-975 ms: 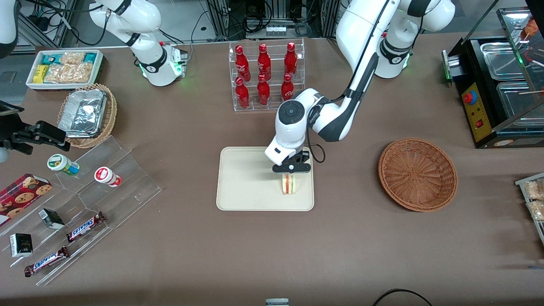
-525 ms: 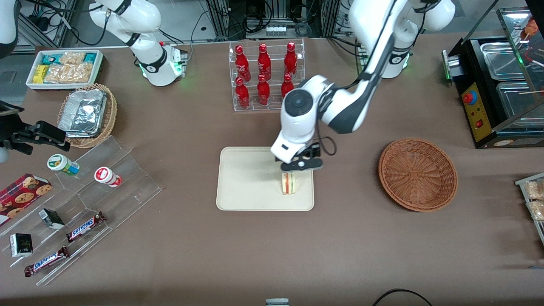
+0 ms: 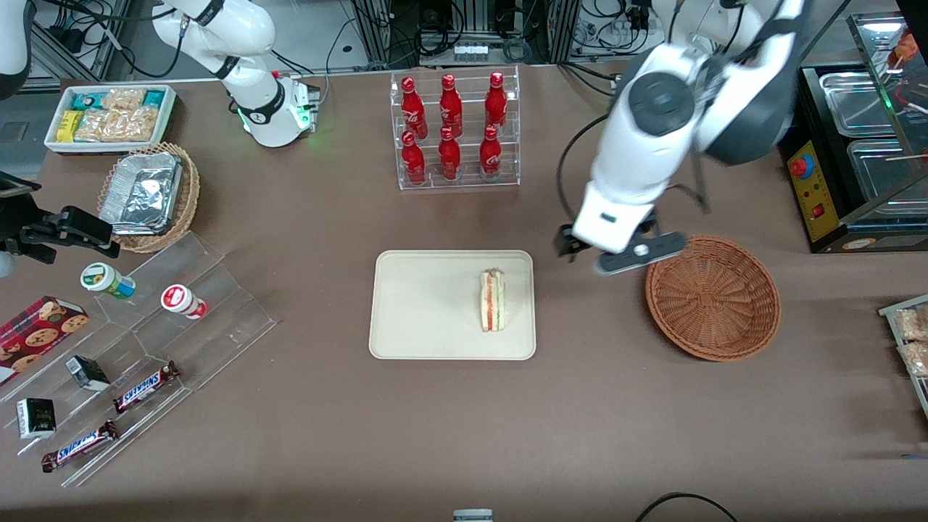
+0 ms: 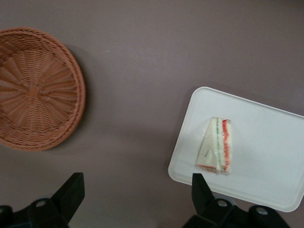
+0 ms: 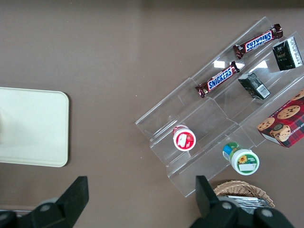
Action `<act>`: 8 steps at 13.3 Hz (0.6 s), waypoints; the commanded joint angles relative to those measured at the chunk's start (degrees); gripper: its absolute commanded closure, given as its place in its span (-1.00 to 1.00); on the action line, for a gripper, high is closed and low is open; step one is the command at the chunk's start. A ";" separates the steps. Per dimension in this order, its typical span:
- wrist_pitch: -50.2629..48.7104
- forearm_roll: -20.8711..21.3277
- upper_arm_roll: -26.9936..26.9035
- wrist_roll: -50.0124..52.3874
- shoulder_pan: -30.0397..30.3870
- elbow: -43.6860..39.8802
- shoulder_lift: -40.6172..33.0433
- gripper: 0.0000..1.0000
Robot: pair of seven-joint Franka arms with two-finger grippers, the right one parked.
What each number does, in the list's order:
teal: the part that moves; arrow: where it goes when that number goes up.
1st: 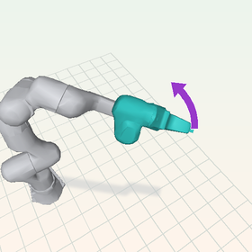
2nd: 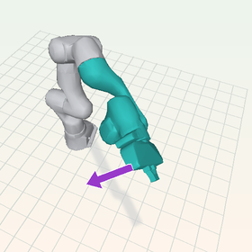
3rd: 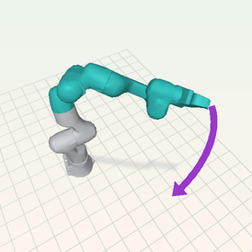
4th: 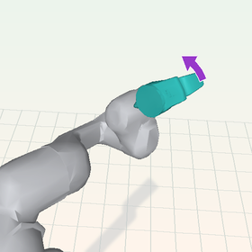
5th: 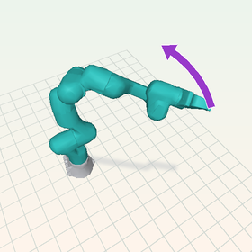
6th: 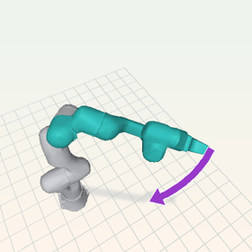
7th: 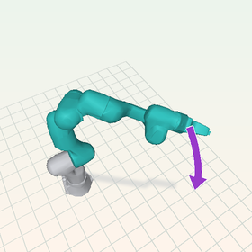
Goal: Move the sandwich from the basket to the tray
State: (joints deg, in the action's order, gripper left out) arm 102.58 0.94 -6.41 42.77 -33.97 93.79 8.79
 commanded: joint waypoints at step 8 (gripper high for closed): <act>-13.72 -1.11 1.40 -31.31 21.73 2.10 -12.75 -1.00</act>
State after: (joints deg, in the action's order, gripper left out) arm 89.92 0.81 -6.44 17.06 -16.74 94.29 -1.45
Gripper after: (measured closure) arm 0.000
